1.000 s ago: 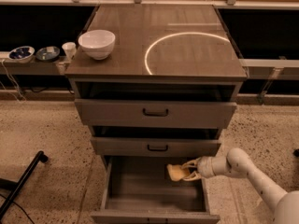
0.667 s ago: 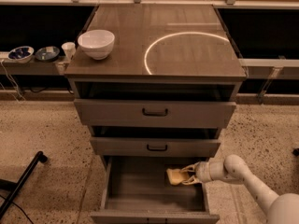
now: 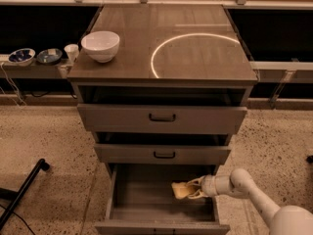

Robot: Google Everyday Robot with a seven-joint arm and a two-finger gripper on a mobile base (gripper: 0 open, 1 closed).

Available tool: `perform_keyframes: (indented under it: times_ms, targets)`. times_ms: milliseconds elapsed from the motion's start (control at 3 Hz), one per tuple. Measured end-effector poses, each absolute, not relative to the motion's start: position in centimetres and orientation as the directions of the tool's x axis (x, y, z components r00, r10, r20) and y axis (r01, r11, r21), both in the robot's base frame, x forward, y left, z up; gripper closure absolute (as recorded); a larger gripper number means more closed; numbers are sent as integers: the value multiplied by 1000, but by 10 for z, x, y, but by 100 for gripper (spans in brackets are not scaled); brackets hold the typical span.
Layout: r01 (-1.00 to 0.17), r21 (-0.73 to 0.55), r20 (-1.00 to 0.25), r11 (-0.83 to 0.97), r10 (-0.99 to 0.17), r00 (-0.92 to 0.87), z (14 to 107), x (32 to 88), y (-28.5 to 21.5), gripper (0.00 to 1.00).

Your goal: Place sponge into bottom drawer

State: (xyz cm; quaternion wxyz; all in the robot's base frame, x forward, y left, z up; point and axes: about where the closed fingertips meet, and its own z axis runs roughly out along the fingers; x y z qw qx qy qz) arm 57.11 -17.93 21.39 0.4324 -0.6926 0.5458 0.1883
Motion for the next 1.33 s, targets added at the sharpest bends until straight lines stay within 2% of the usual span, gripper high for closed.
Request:
perform_keyframes:
  times_ms: [667, 1000, 1333]
  targets:
    - [-927, -374, -756, -18, -574, 316, 214, 542, -171, 52]
    - [-927, -374, -756, -18, -574, 316, 214, 542, -171, 21]
    - [-927, -374, -756, -18, -573, 316, 214, 542, -171, 0]
